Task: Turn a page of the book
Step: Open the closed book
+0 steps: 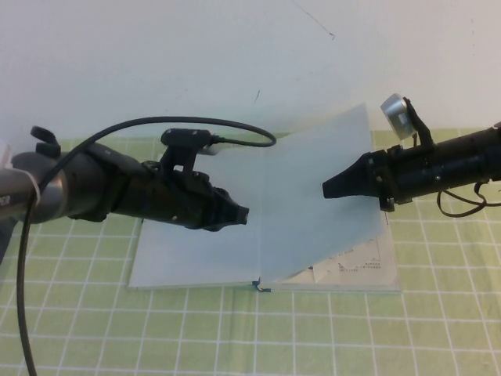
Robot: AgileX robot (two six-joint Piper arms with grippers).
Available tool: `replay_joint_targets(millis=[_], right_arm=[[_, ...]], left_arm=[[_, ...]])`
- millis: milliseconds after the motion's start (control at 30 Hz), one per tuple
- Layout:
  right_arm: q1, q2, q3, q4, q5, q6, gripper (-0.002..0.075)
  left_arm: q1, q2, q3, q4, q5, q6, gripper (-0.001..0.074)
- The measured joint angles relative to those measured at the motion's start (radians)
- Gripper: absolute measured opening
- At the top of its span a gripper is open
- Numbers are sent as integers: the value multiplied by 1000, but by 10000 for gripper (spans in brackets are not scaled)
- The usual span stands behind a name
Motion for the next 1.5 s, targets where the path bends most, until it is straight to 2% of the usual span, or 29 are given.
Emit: replay_joint_targets(millis=[333,567,733,833,1167,1367,1500], right_arm=[[0,0,0,34,27,-12,425],[0,0,0,76,43,-20,425],[0,0,0,87,49,-37,425],[0,0,0,89,52,-41,425],[0,0,0,93,75,-45,425],[0,0,0,93,76,-45,425],[0,0,0,93,76,-48,425]], left_arm=[[-158,-195,0,115,19,-2,-4],[-359,-280,0,301,0,-39,-4],[-535,-281,26,463,-152,-89,-4],[-600,-277,44,504,-251,-119,-4],[-651,-88,48,513,-500,-135,-4],[-659,-3,48,441,-677,-130,-4],[-659,11,48,363,-787,-63,-4]])
